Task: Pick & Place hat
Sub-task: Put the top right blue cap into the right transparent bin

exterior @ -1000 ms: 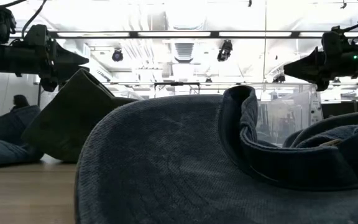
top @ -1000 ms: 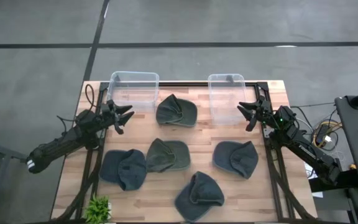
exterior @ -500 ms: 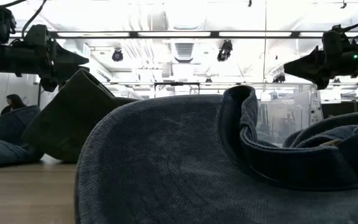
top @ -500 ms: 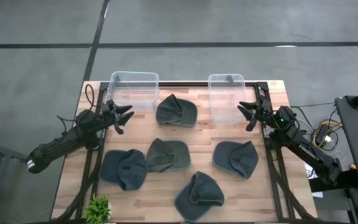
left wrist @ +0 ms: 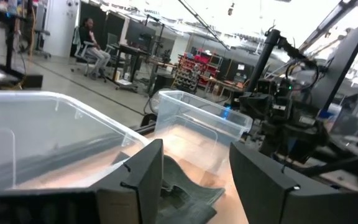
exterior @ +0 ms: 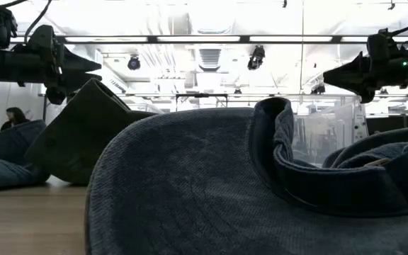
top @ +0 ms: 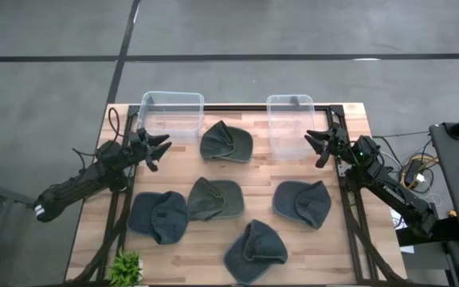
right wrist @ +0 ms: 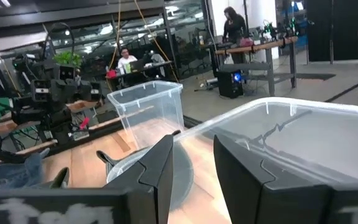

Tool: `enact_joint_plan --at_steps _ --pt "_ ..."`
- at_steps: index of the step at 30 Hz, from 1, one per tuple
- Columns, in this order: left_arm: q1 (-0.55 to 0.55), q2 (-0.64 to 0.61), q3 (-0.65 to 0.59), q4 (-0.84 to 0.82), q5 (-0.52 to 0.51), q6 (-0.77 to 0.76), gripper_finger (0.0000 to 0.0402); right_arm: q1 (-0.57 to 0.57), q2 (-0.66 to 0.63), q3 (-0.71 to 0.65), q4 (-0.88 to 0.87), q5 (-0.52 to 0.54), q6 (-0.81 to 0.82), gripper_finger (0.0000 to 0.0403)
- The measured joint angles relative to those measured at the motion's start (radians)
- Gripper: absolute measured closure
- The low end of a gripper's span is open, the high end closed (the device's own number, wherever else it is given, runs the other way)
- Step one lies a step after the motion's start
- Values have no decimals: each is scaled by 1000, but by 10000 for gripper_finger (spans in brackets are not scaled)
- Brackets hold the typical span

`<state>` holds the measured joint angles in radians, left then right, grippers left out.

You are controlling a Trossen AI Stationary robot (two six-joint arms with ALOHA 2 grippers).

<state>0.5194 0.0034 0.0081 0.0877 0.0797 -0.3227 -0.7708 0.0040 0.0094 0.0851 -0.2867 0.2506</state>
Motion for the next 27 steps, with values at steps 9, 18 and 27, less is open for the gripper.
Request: enact_joint_plan --at_steps 9,18,27 --pt "0 1 0 26 42 -140 223 2 -2 0 123 -163 220 291" --pt "0 1 1 30 78 -143 223 108 -2 0 305 -394 383 291" --pt "0 1 1 34 80 -154 223 368 17 36 314 -307 367 291"
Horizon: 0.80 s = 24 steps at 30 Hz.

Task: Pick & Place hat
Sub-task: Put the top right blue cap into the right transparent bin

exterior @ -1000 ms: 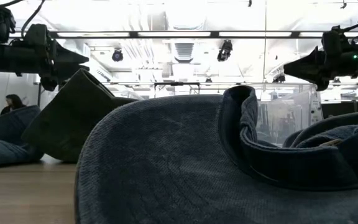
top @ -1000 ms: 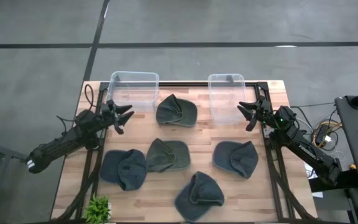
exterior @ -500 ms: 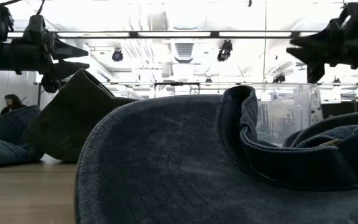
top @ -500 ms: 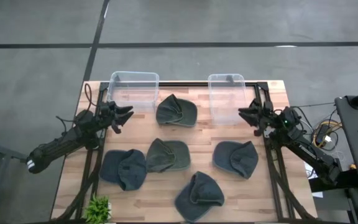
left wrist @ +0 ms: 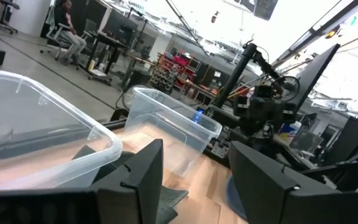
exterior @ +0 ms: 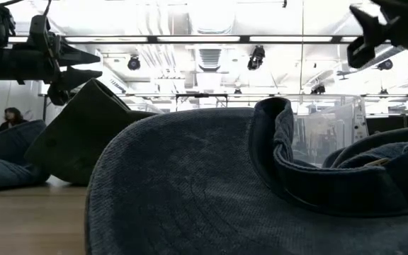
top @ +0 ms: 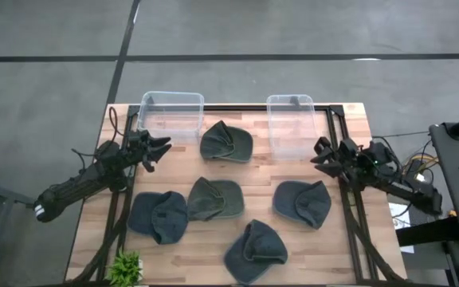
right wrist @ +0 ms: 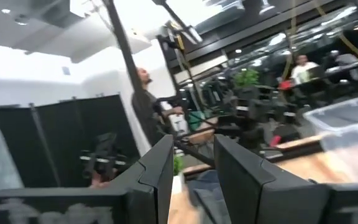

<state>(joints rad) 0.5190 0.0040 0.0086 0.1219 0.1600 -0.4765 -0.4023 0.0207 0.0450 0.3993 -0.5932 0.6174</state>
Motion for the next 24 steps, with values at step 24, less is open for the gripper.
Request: enact_joint_plan --at_steps 24 --pt "0 0 0 11 0 -72 223 658 888 677 -687 575 -335 290"
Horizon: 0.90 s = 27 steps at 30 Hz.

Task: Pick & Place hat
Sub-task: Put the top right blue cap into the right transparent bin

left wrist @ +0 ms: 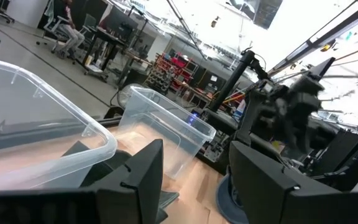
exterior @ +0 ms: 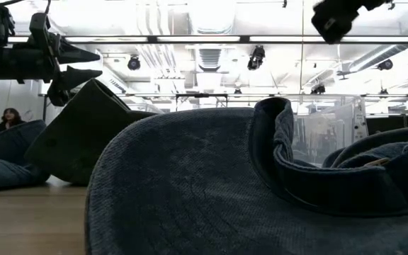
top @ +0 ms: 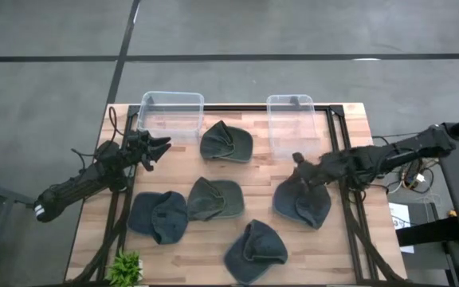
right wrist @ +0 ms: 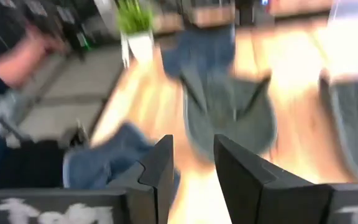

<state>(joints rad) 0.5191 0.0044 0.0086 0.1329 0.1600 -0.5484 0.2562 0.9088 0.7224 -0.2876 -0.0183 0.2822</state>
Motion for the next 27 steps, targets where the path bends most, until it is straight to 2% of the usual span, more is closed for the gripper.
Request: enact_joint_plan --at_steps 7,13,17,22,27 --pt "0 0 0 1 0 -5 223 155 287 202 -377 154 134 249" --pt "0 0 0 1 0 -5 223 231 530 363 -560 160 197 186" --pt "0 0 0 1 0 -6 223 251 692 453 -717 161 251 158" --pt "0 0 0 1 0 -6 223 264 863 500 -801 178 283 150" --pt "0 0 0 1 0 -6 223 264 979 536 -871 178 294 159"
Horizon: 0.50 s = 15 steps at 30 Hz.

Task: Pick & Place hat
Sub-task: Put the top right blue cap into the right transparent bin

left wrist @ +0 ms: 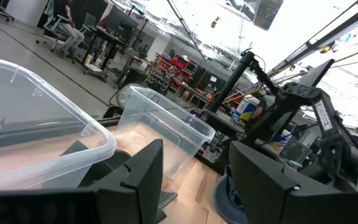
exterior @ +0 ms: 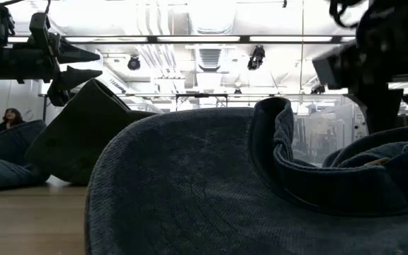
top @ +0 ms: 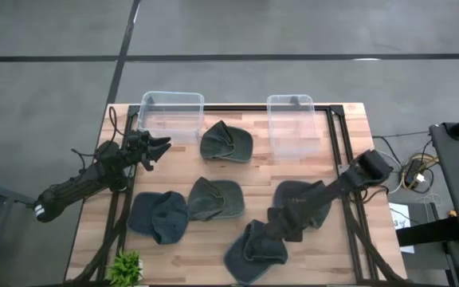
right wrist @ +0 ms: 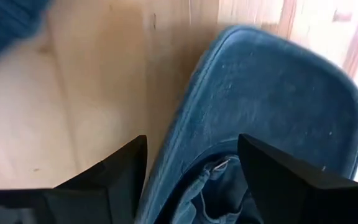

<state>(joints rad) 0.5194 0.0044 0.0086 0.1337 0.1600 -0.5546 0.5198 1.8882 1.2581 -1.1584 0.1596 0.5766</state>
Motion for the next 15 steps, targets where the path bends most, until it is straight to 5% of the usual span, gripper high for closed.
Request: enact_joint_plan --at_steps 9,15 --pt "0 0 -1 -15 0 -9 223 6 78 68 -50 0 1 212" --pt "0 0 -2 -25 8 -30 223 13 80 91 -87 3 15 302"
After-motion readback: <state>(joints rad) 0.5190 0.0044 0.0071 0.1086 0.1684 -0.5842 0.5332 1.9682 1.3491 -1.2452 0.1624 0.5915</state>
